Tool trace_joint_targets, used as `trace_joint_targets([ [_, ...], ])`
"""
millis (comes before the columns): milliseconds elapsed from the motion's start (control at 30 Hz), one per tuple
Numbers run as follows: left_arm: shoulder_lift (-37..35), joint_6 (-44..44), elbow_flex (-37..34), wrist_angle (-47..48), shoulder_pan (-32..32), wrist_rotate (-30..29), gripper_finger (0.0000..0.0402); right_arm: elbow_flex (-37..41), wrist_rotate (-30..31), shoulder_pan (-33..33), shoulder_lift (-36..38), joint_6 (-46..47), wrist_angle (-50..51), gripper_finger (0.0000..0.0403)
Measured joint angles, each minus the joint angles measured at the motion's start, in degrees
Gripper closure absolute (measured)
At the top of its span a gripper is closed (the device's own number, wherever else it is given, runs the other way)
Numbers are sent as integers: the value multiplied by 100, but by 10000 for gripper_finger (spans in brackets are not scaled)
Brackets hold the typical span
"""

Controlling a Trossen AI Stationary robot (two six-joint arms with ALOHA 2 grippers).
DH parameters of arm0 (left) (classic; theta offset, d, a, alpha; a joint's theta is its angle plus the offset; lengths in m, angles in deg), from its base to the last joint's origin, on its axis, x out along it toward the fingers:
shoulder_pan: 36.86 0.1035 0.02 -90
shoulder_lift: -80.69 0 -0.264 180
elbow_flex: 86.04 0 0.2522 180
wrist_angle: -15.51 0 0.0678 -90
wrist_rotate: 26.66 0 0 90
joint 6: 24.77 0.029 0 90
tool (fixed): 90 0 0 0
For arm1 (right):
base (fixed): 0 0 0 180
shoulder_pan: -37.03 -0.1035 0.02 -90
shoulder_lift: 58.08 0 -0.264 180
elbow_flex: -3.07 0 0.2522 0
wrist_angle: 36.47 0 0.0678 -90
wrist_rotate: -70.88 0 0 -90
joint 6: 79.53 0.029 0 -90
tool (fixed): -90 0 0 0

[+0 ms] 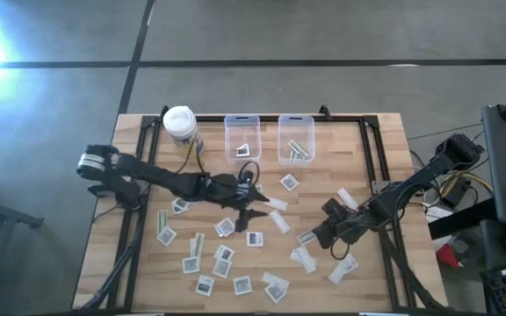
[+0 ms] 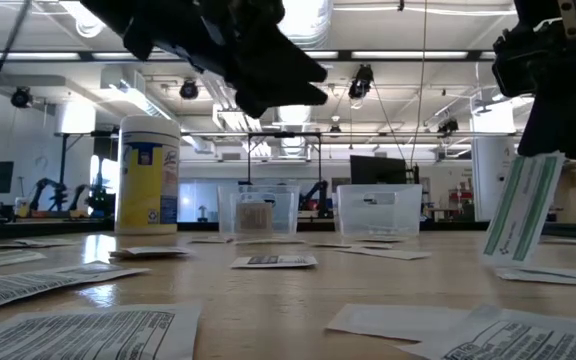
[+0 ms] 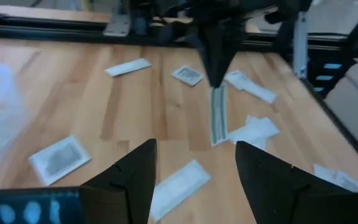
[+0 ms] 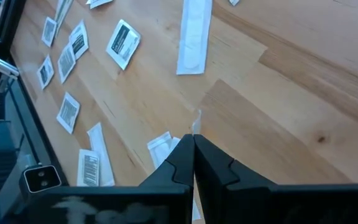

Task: Pick & Place First Aid Supplies
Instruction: Put the bandage into the right transparent bin

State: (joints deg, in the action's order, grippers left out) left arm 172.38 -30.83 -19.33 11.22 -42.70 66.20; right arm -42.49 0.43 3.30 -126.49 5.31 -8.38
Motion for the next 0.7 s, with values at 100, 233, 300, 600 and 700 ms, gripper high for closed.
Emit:
trace_joint_targets([
  [100, 352, -1, 225, -121, 0, 339, 190, 0, 25, 4, -2, -45, 0, 395],
  [233, 747, -114, 543, -134, 0, 408, 190, 0, 62, 4, -2, -79, -2, 395],
  [300, 918, -164, 669, -131, 2, 408, 190, 0, 82, 14, -1, -86, -9, 395],
  [600, 1621, -312, 1347, -81, 21, 850, 190, 0, 156, 68, 0, -205, -36, 395],
  [700, 1791, -314, 1526, -51, 49, 869, 190, 0, 191, 121, -2, -313, -158, 395],
])
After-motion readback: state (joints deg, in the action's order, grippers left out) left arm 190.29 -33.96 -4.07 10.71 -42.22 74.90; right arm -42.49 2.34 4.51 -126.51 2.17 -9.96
